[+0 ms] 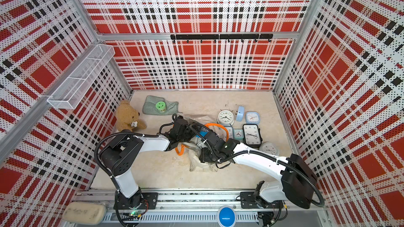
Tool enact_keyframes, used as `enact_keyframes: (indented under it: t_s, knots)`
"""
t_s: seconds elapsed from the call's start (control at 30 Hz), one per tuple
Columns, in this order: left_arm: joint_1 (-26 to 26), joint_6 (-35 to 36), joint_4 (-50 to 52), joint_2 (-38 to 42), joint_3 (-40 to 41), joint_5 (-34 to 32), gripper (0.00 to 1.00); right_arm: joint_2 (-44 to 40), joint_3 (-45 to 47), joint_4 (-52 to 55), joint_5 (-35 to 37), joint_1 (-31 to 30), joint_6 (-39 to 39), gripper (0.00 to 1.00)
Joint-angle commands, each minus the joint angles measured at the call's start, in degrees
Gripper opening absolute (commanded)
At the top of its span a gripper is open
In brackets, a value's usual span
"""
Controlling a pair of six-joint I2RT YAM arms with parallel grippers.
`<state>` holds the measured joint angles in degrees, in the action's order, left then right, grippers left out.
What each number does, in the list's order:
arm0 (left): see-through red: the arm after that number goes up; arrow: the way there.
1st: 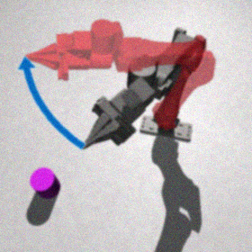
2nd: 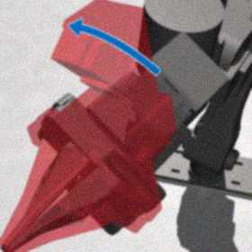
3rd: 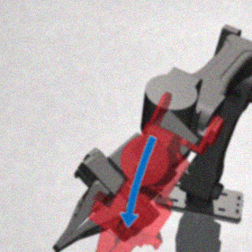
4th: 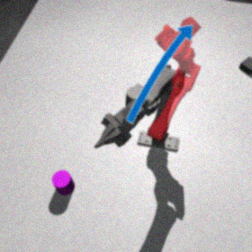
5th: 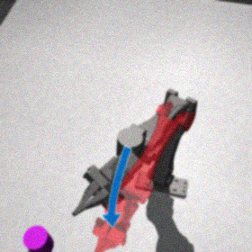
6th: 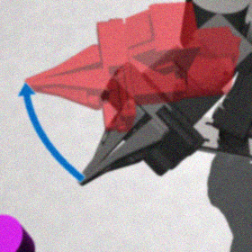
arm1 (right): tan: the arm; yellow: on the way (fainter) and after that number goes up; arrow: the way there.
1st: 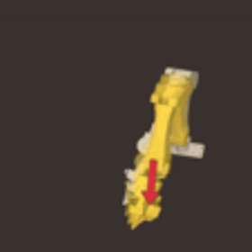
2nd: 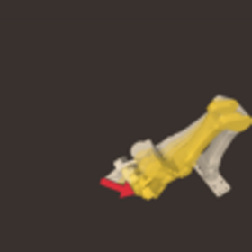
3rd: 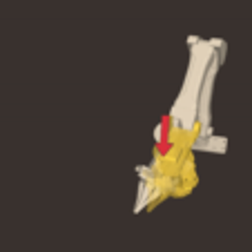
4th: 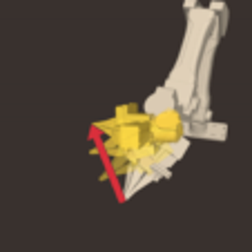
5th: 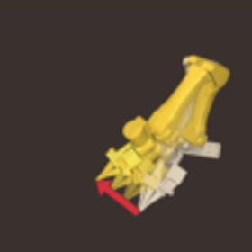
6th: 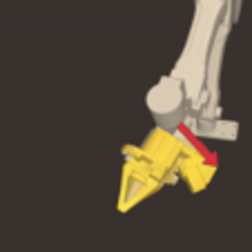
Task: Take the alarm clock out of the canvas bag
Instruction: Pick up the alarm from the canvas bag.
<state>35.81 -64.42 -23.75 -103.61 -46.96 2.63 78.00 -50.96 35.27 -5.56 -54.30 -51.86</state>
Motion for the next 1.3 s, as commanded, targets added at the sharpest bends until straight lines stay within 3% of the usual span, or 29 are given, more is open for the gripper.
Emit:
enact_keyframes:
  t_s: [0.0, 0.43, 0.83, 1.27]
  knots:
    - [-0.93, -1.31, -7.41, -0.54, 0.14, 0.93, 0.69, 1.74, 2.54, 5.43, -2.79, -0.85, 0.47, 0.65]
    - [-1.29, -2.16, -10.59, 2.14, -1.03, 1.94, 0.58, 2.82, 2.07, 5.78, -3.09, -0.8, 0.61, 0.65]
    - [-1.85, -1.96, -7.18, 5.34, 0.82, 0.88, 0.33, 2.85, 1.97, 5.87, -2.88, -1.05, 0.49, 0.66]
    - [-1.83, -0.45, -2.05, 6.23, -0.84, 0.71, 0.15, 2.6, 1.65, 6.31, -2.35, -1.24, 0.42, 0.67]
